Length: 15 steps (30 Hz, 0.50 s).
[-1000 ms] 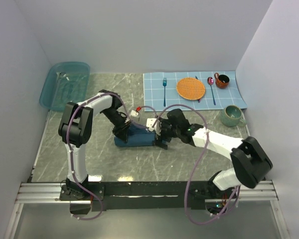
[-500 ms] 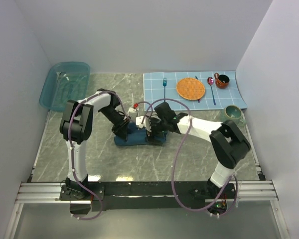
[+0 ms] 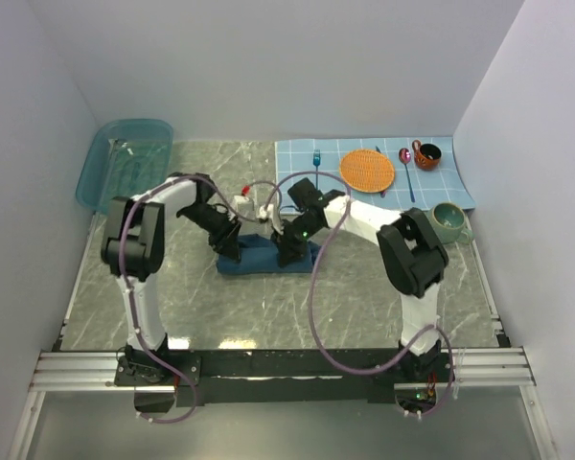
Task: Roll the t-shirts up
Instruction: Roll the T-shirt to the center of the board.
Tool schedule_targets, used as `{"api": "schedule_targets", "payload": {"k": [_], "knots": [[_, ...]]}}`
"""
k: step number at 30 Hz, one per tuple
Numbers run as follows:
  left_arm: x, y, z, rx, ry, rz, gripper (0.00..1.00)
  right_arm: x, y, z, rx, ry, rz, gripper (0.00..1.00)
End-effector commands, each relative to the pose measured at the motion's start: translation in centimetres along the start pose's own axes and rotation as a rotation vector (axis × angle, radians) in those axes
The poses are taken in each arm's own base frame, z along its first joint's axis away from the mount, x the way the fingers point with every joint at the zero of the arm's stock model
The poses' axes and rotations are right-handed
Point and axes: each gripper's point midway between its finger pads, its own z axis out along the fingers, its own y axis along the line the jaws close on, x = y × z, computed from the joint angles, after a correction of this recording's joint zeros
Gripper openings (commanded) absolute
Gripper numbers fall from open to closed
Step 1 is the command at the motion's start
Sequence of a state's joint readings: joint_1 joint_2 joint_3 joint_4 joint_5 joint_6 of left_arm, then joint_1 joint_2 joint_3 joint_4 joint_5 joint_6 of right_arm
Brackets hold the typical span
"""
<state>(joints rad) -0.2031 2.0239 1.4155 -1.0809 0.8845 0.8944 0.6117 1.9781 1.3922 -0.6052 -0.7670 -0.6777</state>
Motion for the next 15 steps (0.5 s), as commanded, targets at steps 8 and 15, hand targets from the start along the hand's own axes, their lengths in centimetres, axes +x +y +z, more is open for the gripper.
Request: {"api": "schedule_targets", "payload": {"k": [8, 15], "knots": [[-8.2, -1.8, -6.6, -0.511, -0.281, 0.516, 0.63, 0.9, -2.1, -2.5, -0.194, -0.178, 0.529, 0.06], [-6.0, -2.2, -2.7, -0.541, -0.133, 0.84, 0.64, 2.4, -1.2, -1.4, -0.323, -0.191, 0.683, 0.06]]}}
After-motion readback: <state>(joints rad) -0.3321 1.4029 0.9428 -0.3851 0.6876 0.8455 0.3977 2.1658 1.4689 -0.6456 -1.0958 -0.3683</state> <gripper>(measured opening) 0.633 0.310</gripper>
